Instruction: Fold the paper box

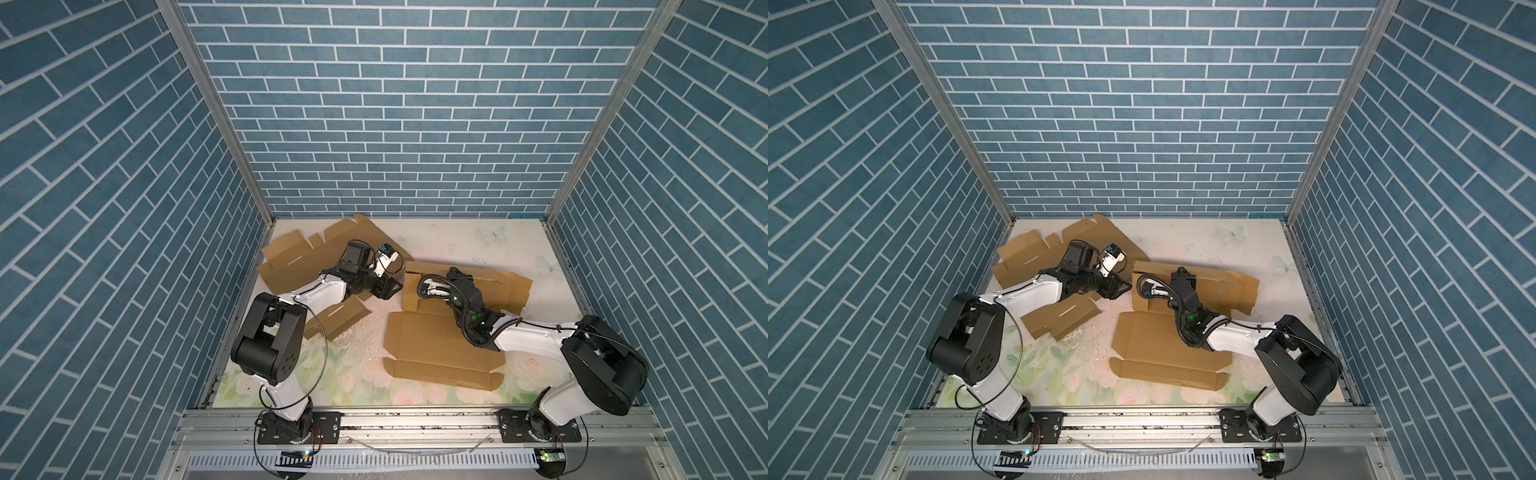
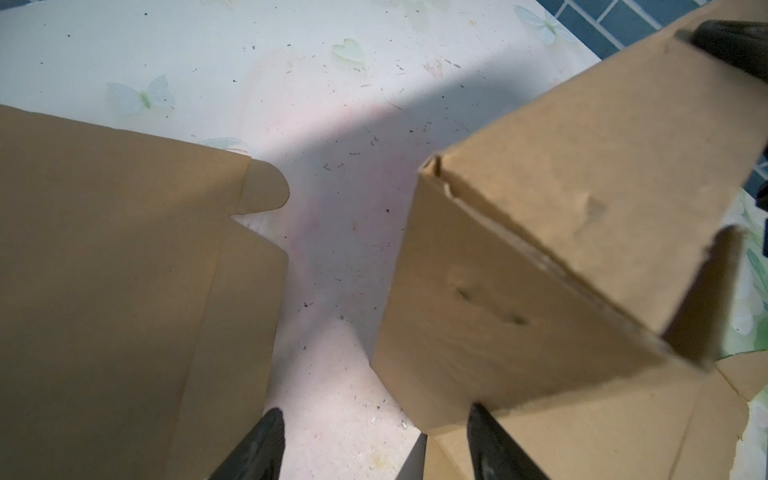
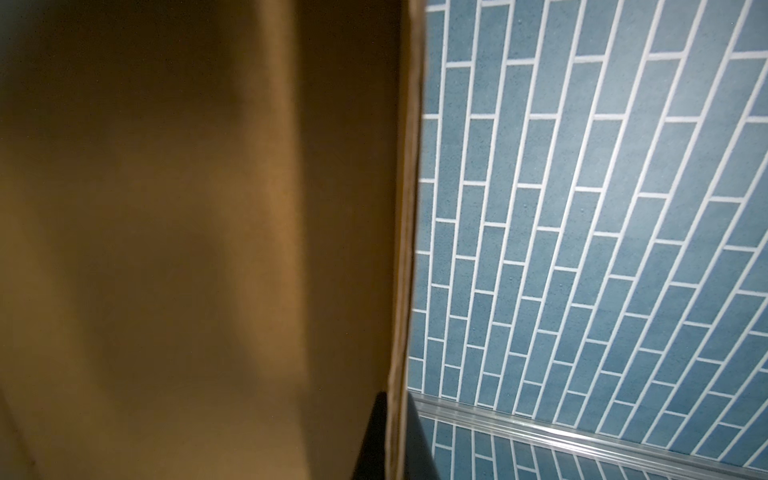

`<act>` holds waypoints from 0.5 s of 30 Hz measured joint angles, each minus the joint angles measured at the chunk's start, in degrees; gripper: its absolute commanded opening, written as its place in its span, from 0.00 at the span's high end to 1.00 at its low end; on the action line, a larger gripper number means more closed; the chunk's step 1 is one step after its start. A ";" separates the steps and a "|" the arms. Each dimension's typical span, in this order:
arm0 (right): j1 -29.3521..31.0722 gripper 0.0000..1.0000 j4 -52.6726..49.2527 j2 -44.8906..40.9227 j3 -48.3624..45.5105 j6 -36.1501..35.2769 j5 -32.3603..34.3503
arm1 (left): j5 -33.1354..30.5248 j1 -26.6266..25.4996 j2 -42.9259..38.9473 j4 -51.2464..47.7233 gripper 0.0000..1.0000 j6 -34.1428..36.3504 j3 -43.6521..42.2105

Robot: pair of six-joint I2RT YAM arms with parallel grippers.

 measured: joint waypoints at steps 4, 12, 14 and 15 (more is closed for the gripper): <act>0.00 1.00 0.00 0.00 0.00 0.02 0.00 | 0.35 -0.15 0.07 0.63 0.30 -0.66 -0.02; 0.00 1.00 -0.22 0.00 0.00 0.46 -0.20 | 1.62 -0.52 -1.11 -3.02 0.33 0.44 -2.82; 0.00 1.00 -0.26 0.00 0.00 0.46 -0.31 | 1.77 -0.57 -1.11 -4.87 0.34 1.29 -2.75; 0.00 1.00 -0.26 0.00 0.00 0.46 -0.35 | 1.77 -0.57 -1.11 -5.64 0.36 1.68 -2.64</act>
